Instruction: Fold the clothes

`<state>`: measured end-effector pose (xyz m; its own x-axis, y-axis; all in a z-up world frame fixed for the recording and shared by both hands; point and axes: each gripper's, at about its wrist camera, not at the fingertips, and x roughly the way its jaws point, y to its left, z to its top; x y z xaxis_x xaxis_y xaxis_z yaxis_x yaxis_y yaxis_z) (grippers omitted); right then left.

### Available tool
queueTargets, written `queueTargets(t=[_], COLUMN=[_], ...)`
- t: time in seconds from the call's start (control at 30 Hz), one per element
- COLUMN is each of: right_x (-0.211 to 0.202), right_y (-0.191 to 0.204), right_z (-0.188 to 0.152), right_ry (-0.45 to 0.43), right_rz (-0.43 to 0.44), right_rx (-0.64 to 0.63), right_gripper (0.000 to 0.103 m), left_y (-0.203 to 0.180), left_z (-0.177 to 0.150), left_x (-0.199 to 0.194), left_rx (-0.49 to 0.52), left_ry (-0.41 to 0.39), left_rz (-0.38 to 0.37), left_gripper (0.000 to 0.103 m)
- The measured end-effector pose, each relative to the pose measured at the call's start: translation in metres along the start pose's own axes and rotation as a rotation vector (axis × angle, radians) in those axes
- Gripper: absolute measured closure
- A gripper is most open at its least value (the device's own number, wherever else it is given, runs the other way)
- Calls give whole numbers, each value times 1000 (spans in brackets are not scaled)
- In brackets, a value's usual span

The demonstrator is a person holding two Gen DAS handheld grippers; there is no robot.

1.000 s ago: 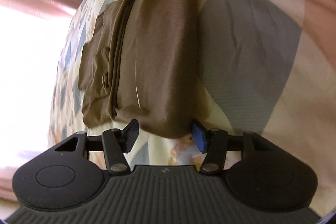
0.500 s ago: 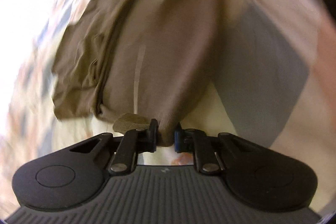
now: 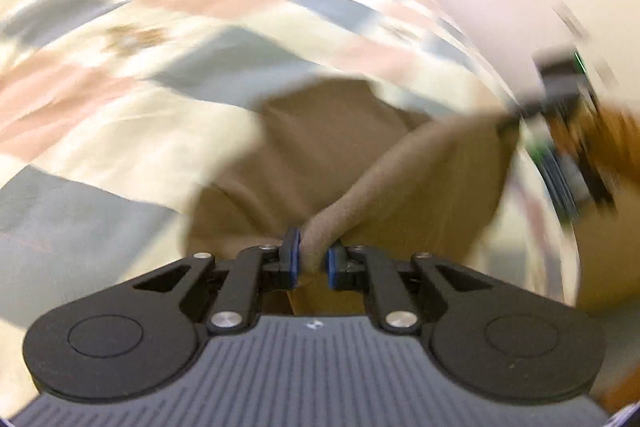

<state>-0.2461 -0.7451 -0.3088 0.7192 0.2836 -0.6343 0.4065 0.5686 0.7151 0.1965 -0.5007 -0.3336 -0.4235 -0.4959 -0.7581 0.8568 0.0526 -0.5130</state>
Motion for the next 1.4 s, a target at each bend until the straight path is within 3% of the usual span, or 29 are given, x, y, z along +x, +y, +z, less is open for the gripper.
queueTargets(t=[0.07, 0.13, 0.2, 0.23, 0.3, 0.33, 0.4, 0.5, 0.53, 0.6, 0.67, 0.7, 0.73, 0.77, 0.8, 0.83, 0.9, 0.97, 1.07, 1.3, 1.4], right_x=[15, 29, 38, 34, 23, 18, 12, 7, 6, 8, 11, 14, 18, 22, 24, 24, 25, 17, 3, 30, 20], right_y=[-24, -48, -59, -59, -56, -51, -42, -30, -25, -22, -22, -21, -20, -17, -12, -6, 4, 3, -24, -83, -65], right_z=[1, 2, -5, -11, -22, -29, -33, -35, -36, -38, -40, -41, -41, -41, -44, -48, -53, -51, -35, -6, -6], right_ry=[-20, -40, -72, -102, -185, -229, -266, -292, -299, -296, -281, -273, -265, -260, -260, -255, -230, -231, -282, -271, -347], right_rz=[-13, -26, -39, -19, -4, -12, -92, -214, -240, -242, -224, -218, -220, -226, -237, -231, -229, -125, 50, -31, -18], right_rx=[90, 180, 228, 235, 230, 217, 162, 59, 17, -25, -50, -66, -88, -116, -161, -205, -260, -175, 93, 488, 380], right_gripper=[90, 83, 72, 62, 38, 34, 33, 32, 32, 32, 32, 32, 32, 32, 39, 64, 94, 95, 95, 95, 95], left_y=[27, 45, 50, 49, 43, 39, 30, 7, 1, -6, -9, -9, -9, -9, -11, -14, -20, -13, 42, 63, 59], left_z=[2, -4, -14, -18, -19, -18, -18, -17, -16, -11, -5, -5, -5, -8, -11, -14, -19, -14, -4, 3, 8], left_x=[25, 37, 31, 25, 18, 16, 7, 1, 2, 13, 27, 31, 33, 34, 31, 25, 14, 0, 5, 31, 28], left_rx=[-167, -293, -346, -342, -292, -258, -176, 6, 64, 141, 178, 185, 190, 194, 195, 190, 167, 26, -407, -474, -420], left_ry=[18, 1, -47, -65, -98, -114, -132, -170, -181, -179, -154, -143, -129, -122, -123, -122, -111, -122, -99, -119, -167], left_rz=[-17, -36, -62, -65, -18, 20, 88, 197, 217, 190, 173, 158, 143, 142, 134, 124, 90, -8, -104, -87, -88], left_gripper=[90, 86, 81, 70, 60, 60, 58, 44, 35, 33, 34, 49, 81, 92, 95, 97, 98, 98, 98, 98, 98])
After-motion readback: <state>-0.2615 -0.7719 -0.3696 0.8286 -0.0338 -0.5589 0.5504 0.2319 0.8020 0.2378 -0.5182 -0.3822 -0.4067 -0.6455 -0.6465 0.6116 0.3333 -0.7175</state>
